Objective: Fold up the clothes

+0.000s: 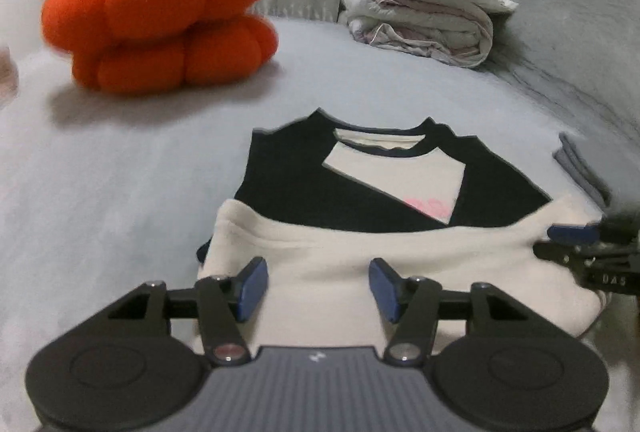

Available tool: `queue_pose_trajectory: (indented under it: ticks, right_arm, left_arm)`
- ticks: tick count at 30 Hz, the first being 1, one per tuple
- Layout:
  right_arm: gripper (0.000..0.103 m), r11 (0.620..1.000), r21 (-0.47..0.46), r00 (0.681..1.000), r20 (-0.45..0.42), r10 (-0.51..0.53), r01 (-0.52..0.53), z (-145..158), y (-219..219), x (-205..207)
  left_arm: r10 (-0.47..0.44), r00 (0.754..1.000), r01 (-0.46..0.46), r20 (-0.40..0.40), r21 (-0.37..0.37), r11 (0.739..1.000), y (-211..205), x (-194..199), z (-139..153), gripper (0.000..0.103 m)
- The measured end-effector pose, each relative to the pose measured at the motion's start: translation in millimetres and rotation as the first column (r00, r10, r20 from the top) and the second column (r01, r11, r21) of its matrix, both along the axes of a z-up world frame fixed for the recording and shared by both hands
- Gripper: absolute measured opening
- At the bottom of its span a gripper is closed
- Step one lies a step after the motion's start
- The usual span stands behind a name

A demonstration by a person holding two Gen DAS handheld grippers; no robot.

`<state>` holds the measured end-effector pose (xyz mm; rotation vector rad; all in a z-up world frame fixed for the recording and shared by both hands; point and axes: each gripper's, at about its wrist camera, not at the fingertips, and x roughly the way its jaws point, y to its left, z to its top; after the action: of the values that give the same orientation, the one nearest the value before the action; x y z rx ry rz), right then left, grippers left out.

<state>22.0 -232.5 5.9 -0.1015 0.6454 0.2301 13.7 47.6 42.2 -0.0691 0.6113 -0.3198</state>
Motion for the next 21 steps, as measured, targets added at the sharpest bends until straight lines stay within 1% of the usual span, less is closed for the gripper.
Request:
queue_pose_trajectory:
  ticks: [1,2,3,4,5,6,7,9,10,11,12,13,14,15,17,18,19,21]
  right_arm:
    - [0.040,1.000,0.027,1.000,-0.008,-0.002,0.002,1,-6,2]
    - [0.040,0.999,0.048,1.000,-0.015,-0.006,0.007,5,-10,3]
    - [0.040,0.999,0.050,1.000,0.000,-0.009,0.009,12,-14,2]
    - [0.044,0.999,0.039,0.999,0.035,-0.018,0.016,21,-19,0]
    - [0.044,0.999,0.036,0.998,0.049,-0.041,0.039,27,-28,1]
    - [0.046,0.997,0.038,0.996,0.049,-0.071,0.069,31,-39,3]
    - [0.047,0.994,0.050,0.994,0.031,-0.102,0.100,31,-51,6]
    - [0.047,0.985,0.089,0.988,-0.037,-0.148,0.151,23,-76,13]
    - [0.047,0.981,0.113,0.986,-0.063,-0.152,0.158,18,-83,16]
    - [0.047,0.979,0.133,0.986,-0.076,-0.148,0.157,15,-87,18]
    - [0.044,0.977,0.150,0.986,-0.084,-0.142,0.154,12,-89,19]
    - [0.032,0.977,0.156,0.988,-0.083,-0.134,0.145,12,-88,20]
    - [0.022,0.979,0.156,0.989,-0.076,-0.123,0.134,13,-85,20]
    - [0.016,0.981,0.147,0.991,-0.067,-0.115,0.124,14,-82,19]
    - [0.015,0.988,0.103,0.993,-0.044,-0.110,0.114,17,-76,16]
    - [0.015,0.989,0.094,0.993,-0.039,-0.107,0.110,19,-77,14]
    - [0.015,0.989,0.098,0.994,-0.036,-0.104,0.108,20,-79,14]
    - [0.015,0.988,0.112,0.994,-0.035,-0.099,0.102,21,-85,13]
  left_arm:
    - [0.018,1.000,-0.018,-0.006,-0.017,1.000,7,4,2,0.054]
    - [0.036,0.999,-0.036,-0.012,-0.033,0.999,14,7,3,0.054]
    - [0.054,0.998,-0.055,-0.018,-0.050,0.997,22,11,5,0.059]
    - [0.071,0.997,-0.073,-0.025,-0.066,0.995,29,15,6,0.061]
    - [0.089,0.996,-0.092,-0.032,-0.080,0.993,36,18,8,0.064]
    - [0.111,0.993,-0.113,-0.036,-0.067,0.991,40,22,8,0.064]
    - [0.123,0.991,-0.127,-0.060,-0.072,0.989,46,27,5,0.064]
    - [0.106,0.984,-0.126,-0.146,-0.130,0.984,59,39,-6,0.064]
    - [0.103,0.981,-0.130,-0.165,-0.159,0.979,63,41,-12,0.064]
    - [0.099,0.978,-0.133,-0.182,-0.186,0.973,67,44,-17,0.061]
    - [0.094,0.977,-0.130,-0.189,-0.187,0.974,65,45,-18,0.056]
    - [0.089,0.977,-0.126,-0.195,-0.188,0.974,64,46,-20,0.030]
    - [0.085,0.976,-0.123,-0.200,-0.186,0.975,63,47,-21,0.020]
    - [0.083,0.980,-0.113,-0.182,-0.161,0.980,59,45,-18,0.017]
    - [0.078,0.986,-0.095,-0.147,-0.112,0.989,52,41,-13,0.016]
    - [0.074,0.988,-0.088,-0.133,-0.100,0.991,51,40,-11,0.016]
    - [0.070,0.990,-0.081,-0.121,-0.088,0.993,50,39,-9,0.016]
    - [0.070,0.989,-0.082,-0.127,-0.091,0.993,54,39,-8,0.016]
